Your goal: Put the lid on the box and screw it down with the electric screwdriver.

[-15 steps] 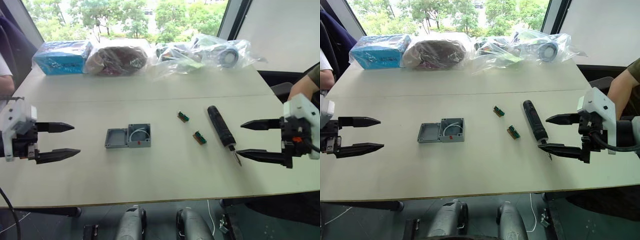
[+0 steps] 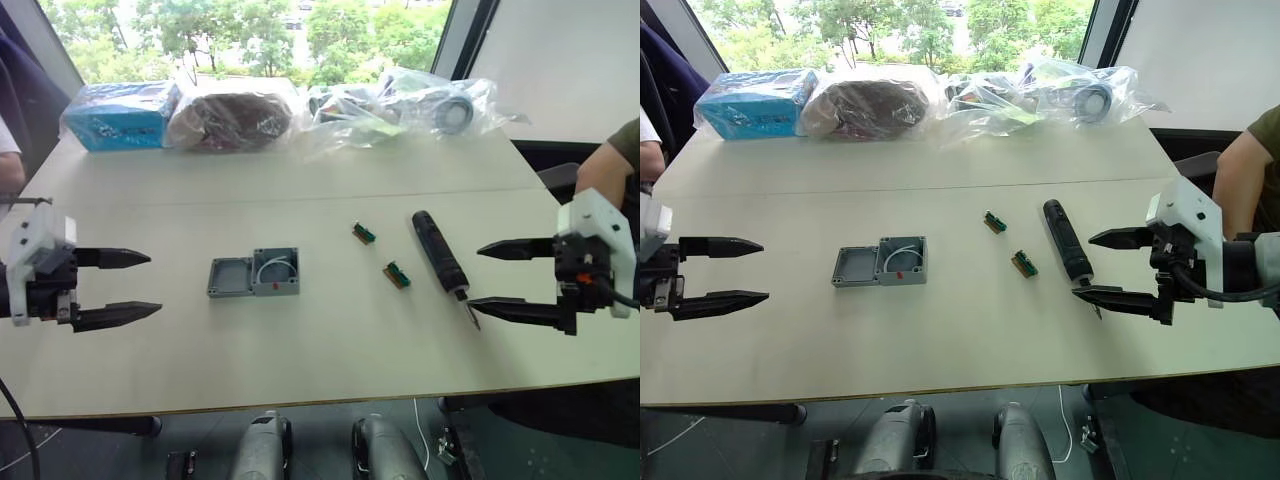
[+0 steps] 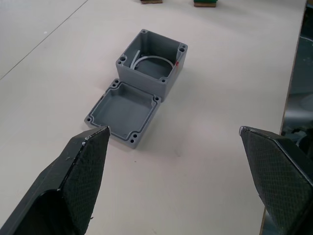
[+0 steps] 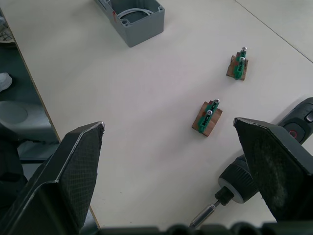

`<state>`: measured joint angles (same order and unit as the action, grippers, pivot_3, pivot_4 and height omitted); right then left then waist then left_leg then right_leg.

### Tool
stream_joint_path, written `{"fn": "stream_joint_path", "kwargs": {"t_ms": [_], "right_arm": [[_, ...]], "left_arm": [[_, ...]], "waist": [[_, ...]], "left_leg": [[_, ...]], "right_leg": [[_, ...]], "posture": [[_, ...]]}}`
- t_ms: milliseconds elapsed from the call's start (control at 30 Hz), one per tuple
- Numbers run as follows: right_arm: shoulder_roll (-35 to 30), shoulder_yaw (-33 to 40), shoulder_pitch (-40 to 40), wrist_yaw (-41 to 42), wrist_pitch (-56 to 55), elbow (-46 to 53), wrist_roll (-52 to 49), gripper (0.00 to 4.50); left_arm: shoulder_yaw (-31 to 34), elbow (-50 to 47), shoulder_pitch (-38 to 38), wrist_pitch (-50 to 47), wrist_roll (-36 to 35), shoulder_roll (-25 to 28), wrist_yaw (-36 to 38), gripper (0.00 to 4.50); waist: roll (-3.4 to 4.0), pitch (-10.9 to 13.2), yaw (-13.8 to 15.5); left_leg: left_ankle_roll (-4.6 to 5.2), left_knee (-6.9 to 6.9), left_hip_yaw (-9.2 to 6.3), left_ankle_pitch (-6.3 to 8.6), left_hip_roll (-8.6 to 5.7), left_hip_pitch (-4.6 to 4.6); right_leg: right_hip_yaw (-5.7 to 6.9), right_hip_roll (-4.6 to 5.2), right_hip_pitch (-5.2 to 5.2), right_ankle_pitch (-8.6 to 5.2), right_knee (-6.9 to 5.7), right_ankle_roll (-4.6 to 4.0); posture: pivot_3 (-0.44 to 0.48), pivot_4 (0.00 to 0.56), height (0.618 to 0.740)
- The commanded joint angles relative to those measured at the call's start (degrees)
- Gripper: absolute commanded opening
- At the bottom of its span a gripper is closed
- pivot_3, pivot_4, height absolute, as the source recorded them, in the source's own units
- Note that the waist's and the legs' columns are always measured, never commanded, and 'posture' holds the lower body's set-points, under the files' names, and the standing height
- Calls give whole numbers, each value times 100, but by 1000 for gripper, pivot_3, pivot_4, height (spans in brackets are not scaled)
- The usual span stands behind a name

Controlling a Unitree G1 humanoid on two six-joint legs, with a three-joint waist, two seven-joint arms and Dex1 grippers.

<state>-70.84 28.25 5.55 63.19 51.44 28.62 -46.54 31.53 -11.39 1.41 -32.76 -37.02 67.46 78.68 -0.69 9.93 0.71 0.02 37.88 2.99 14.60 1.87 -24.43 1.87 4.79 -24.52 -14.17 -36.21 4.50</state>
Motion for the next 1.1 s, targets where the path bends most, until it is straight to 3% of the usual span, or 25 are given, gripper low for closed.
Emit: {"fn": "stream_joint_path", "kwargs": {"t_ms": [33, 167, 367, 467, 633, 833, 1100], "right_arm": [[21, 72, 96, -103, 50, 101, -102, 4500], [69, -88, 211, -398, 134, 165, -64, 4500], [350, -521, 663, -814, 118, 311, -141, 4500], [493, -724, 873, -1004, 103, 395, -160, 4500], [812, -998, 1022, -1390, 86, 650, -163, 4500], [1053, -913, 726, -1759, 176, 1082, -275, 4500], [1209, -675, 289, -2115, 190, 1430, -415, 4500]], "left_arm": [[-1, -52, -139, 68, -36, 25, 20, 4353], [-331, 90, -449, 243, 87, 64, 27, 4353], [-1746, 377, -1613, 970, 666, -246, 62, 4353], [-2510, 551, -2379, 1129, 936, -581, 140, 4353], [-3884, 1314, -3853, 1595, 1629, -1647, 501, 4353], [-4603, 2420, -4578, 2231, 2241, -2194, 1023, 4353], [-4971, 2922, -4601, 2779, 2546, -2364, 1344, 4353]], "waist": [[0, 0, -7], [0, 0, -9], [1, -1, 12], [1, -1, 7], [-4, -1, 41], [-8, -1, -30], [-8, -1, 10]], "left_leg": [[0, 0, 0, 0, 0, 0], [0, 0, 0, 0, 1, 1], [0, 3, 2, 0, -3, 2], [1, 9, 13, -1, -9, 0], [2, 24, 9, -2, -18, -2], [6, 27, 12, -1, -17, -2], [8, 30, 3, 0, -11, -2]], "right_leg": [[0, 0, 0, 0, 0, 0], [-1, -6, 0, 1, -1, 1], [-2, -8, 7, 4, -2, 6], [-3, -11, 9, 7, -2, 10], [-3, -21, 20, 21, -4, 35], [-9, -27, 17, 25, -5, 43], [-10, -32, 16, 24, -10, 41]], "posture": [[0, 150, 740], [0, 150, 740], [0, 150, 740], [0, 150, 740], [0, 150, 740], [0, 150, 740], [0, 150, 740]]}}
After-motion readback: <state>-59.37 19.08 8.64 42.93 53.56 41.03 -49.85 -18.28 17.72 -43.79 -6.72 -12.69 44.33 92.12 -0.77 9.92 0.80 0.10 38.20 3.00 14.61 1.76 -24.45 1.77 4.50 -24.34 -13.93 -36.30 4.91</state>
